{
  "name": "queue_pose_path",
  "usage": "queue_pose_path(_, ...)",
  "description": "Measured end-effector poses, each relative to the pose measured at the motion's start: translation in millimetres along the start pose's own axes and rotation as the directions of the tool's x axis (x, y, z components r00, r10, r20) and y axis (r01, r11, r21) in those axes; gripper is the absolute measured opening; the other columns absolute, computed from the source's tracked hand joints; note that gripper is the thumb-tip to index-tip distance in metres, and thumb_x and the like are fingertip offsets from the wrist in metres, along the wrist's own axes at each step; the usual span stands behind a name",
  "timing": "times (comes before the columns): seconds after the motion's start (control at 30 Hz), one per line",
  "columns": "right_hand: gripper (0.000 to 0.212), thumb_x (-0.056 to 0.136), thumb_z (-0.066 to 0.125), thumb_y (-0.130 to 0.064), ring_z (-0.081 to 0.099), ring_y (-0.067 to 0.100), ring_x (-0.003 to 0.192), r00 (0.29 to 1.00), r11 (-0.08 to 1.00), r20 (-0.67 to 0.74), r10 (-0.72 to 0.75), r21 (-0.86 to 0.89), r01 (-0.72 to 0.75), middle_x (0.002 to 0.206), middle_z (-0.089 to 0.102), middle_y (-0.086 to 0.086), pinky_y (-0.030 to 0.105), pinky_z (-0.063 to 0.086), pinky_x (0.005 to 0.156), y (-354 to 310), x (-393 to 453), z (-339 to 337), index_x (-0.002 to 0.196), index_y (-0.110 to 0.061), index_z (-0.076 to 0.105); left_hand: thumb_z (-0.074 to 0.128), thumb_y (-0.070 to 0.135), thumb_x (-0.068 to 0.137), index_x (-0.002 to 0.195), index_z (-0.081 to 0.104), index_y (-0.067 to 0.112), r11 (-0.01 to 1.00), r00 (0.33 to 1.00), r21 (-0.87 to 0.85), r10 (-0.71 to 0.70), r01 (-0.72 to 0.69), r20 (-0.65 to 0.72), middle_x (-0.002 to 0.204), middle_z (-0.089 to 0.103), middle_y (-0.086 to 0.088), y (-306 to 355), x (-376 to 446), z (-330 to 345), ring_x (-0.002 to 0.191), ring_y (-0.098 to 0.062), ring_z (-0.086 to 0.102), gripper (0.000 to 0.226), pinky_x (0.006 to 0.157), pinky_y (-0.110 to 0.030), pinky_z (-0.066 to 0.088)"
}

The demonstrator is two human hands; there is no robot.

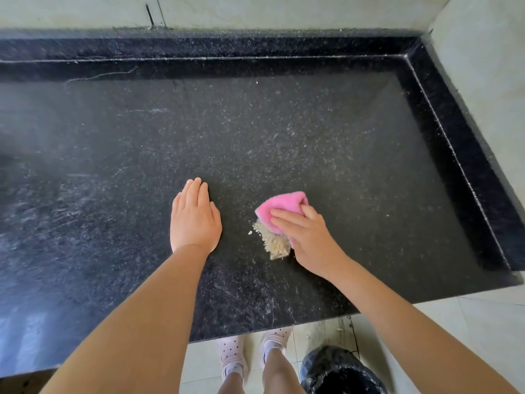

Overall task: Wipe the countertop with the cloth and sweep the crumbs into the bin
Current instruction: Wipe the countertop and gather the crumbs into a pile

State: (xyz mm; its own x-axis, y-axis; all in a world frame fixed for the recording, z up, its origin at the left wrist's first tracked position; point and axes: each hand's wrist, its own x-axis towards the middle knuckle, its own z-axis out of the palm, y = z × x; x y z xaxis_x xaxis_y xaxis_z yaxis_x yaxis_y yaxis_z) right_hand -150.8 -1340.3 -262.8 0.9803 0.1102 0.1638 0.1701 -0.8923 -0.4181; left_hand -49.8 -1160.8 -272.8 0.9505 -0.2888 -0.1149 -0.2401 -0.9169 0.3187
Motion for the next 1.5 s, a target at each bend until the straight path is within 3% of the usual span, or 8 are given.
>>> queue_pose_path(0.1,0.040,0.075,0.037,-0.001,0.035,0.022,0.088,0.989,0.999,-0.144,0.033,0.029,-0.029,0.109,0.067,0.012,0.044,0.042,0.066,8,5,-16,0.101,-0.001,0.067,0.029,0.016,0.097,0.140,0.026,0.001,1.000,1.000,-0.004,0.001,-0.001,-0.008,0.150,0.023,-0.011,2,-1,1,0.141,-0.023,0.012,0.046,0.114,-0.031,0.005)
queue_pose_path(0.2,0.038,0.068,0.045,0.009,0.041,0.030,0.082,0.977,0.997,-0.206,0.062,-0.039,-0.071,0.104,0.068,0.014,0.040,0.039,0.062,27,34,-28,0.098,0.000,0.068,0.029,0.016,0.097,0.140,0.026,0.001,1.000,1.000,-0.005,0.002,-0.002,-0.010,0.150,0.023,-0.011,3,1,2,0.141,-0.022,0.012,0.046,0.114,-0.031,0.005)
queue_pose_path(0.47,0.056,0.050,0.061,0.024,0.057,0.044,0.074,0.997,0.997,0.007,-0.080,-0.020,0.080,0.102,0.070,0.010,0.049,0.046,0.056,28,52,5,0.096,-0.005,0.070,0.028,0.017,0.098,0.141,0.025,0.003,1.000,1.000,-0.005,0.000,0.000,-0.009,0.151,0.021,-0.009,4,3,1,0.141,-0.021,0.011,0.046,0.114,-0.030,0.004)
queue_pose_path(0.67,0.051,0.058,0.050,0.017,0.057,0.046,0.083,0.919,0.942,0.227,-0.322,0.171,0.288,0.109,0.068,0.009,0.057,0.045,0.068,10,22,5,0.100,-0.005,0.069,0.030,0.015,0.097,0.140,0.028,0.001,1.000,1.000,-0.014,0.005,-0.005,-0.013,0.150,0.024,-0.012,2,6,3,0.140,-0.023,0.014,0.045,0.113,-0.031,0.005)
queue_pose_path(0.77,0.049,0.055,0.050,0.015,0.058,0.038,0.079,0.905,0.926,0.200,-0.374,0.133,0.354,0.104,0.070,0.004,0.053,0.052,0.070,8,8,1,0.094,-0.005,0.071,0.031,0.014,0.097,0.139,0.029,0.000,1.000,1.000,-0.018,0.011,-0.011,-0.011,0.150,0.025,-0.012,3,7,6,0.140,-0.024,0.015,0.045,0.114,-0.031,0.006)
queue_pose_path(0.97,0.042,0.073,0.035,0.007,0.040,0.022,0.089,0.961,0.961,-0.048,-0.271,0.036,0.273,0.103,0.070,0.009,0.039,0.045,0.081,17,24,-15,0.095,-0.001,0.070,0.030,0.014,0.097,0.139,0.028,0.000,1.000,1.000,-0.009,0.019,-0.019,-0.010,0.150,0.024,-0.013,4,15,5,0.140,-0.024,0.014,0.045,0.114,-0.031,0.006)
queue_pose_path(1.27,0.048,0.071,0.028,0.002,0.039,0.021,0.088,0.956,0.955,-0.010,-0.294,-0.037,0.293,0.102,0.070,0.009,0.041,0.048,0.065,-2,11,-14,0.094,-0.001,0.070,0.029,0.015,0.097,0.140,0.027,0.000,1.000,1.000,-0.008,0.017,-0.017,-0.021,0.150,0.024,-0.012,-2,2,-4,0.140,-0.024,0.014,0.045,0.115,-0.033,0.007)
queue_pose_path(1.5,0.029,0.073,0.051,0.006,0.061,0.043,0.086,0.996,0.996,-0.027,-0.088,0.030,0.088,0.102,0.069,0.014,0.047,0.044,0.084,0,3,-32,0.095,0.002,0.069,0.029,0.016,0.098,0.140,0.027,0.000,1.000,1.000,-0.018,0.019,-0.019,-0.013,0.150,0.024,-0.012,-4,-1,-3,0.140,-0.024,0.014,0.045,0.115,-0.032,0.007)
